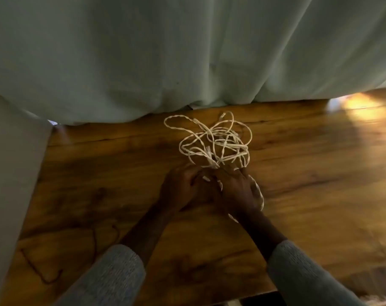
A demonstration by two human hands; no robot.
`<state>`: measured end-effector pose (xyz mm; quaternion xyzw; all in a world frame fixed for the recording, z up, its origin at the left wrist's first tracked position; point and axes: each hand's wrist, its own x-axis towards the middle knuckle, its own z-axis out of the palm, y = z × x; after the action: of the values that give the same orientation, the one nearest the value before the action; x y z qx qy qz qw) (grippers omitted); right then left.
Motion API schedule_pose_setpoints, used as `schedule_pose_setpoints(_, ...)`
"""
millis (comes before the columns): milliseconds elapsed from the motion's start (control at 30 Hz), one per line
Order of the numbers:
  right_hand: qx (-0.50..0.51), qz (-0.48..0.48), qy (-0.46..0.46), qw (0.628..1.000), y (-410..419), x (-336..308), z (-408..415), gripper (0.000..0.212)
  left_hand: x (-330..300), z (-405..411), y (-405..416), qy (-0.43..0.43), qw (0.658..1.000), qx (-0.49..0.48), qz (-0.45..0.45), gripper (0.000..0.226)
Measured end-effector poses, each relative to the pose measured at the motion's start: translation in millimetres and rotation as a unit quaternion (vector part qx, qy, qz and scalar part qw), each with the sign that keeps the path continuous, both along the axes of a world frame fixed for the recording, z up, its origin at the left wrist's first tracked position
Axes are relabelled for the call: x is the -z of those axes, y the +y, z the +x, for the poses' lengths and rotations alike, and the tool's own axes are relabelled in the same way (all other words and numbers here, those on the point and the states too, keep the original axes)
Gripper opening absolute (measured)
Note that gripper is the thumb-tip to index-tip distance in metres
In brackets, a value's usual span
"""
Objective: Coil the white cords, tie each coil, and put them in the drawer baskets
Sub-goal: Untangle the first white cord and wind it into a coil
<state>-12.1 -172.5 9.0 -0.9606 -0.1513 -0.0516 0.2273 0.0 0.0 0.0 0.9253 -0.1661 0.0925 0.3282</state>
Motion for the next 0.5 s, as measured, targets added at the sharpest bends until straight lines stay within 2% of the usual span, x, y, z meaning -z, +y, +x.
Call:
schedule_pose_setpoints(133, -0.009, 0.030, 0.022, 0.999, -9, 36, 4, 0.039, 34, 10, -3, -0.001, 0.999, -0.036, -0.027, 0.020)
schedule_pose_setpoints(267, -0.032, 0.053, -0.022, 0.998, -11, 53, 6, 0.020, 51, 9, -3, -0.030, 0.999, -0.026, -0.011, 0.026)
schedule_pose_setpoints(500, -0.046, 0.075, -0.066, 0.994, -9, 55, 2, 0.022, 57, 8, -4, -0.048, 0.998, -0.013, 0.028, 0.025)
